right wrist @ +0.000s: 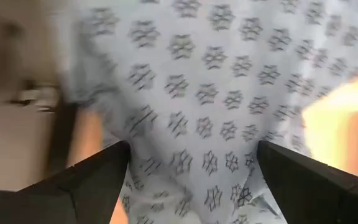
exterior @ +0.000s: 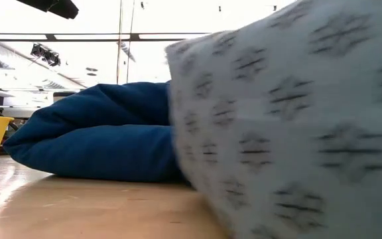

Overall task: Pick & place medical supplies in basket/bin
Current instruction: Put the gray patient gown into the blue bin

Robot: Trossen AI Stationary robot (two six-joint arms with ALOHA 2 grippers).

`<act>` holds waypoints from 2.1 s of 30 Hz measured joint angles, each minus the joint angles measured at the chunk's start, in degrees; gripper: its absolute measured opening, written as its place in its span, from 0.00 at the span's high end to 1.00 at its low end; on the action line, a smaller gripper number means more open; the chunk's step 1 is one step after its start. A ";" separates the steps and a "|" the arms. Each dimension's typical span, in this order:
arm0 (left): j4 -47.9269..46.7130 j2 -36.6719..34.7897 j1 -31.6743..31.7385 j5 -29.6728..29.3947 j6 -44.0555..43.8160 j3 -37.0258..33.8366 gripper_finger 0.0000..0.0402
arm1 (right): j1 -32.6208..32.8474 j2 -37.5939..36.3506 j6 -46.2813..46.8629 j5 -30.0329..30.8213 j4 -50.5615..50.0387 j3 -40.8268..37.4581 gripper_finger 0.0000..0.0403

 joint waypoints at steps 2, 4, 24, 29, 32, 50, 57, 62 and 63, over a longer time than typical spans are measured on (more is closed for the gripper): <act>-0.02 0.00 0.08 -0.15 -0.02 0.00 0.26 | -0.40 1.18 1.46 4.03 -3.09 0.00 0.09; -0.02 0.00 0.12 -0.55 -0.01 0.00 0.26 | -0.93 2.07 2.21 6.75 -5.61 0.00 0.09; -0.35 0.00 0.86 -0.87 -0.07 0.00 0.26 | 3.09 1.92 -12.47 1.01 -3.48 6.10 0.09; -0.37 0.00 1.08 -0.85 -0.06 0.00 0.26 | 3.40 1.92 -11.81 2.16 -5.56 5.36 0.09; -0.45 0.00 1.37 -0.83 0.14 0.00 0.26 | 3.31 1.90 -1.95 5.84 -15.23 6.09 0.11; -0.48 0.00 1.88 0.23 -0.07 0.00 0.26 | 3.32 -0.05 -20.07 -0.20 7.45 7.17 0.14; -0.48 0.00 1.86 0.28 -0.06 0.00 0.26 | 2.28 -0.05 -18.99 -0.40 9.53 7.10 0.14; -0.49 0.00 1.86 0.55 -0.05 0.00 0.26 | 2.16 -0.05 -18.84 -4.58 12.90 7.10 0.14; -0.48 0.00 1.86 0.57 -0.06 0.00 0.26 | 2.15 -0.06 -19.06 -4.54 13.50 7.10 0.14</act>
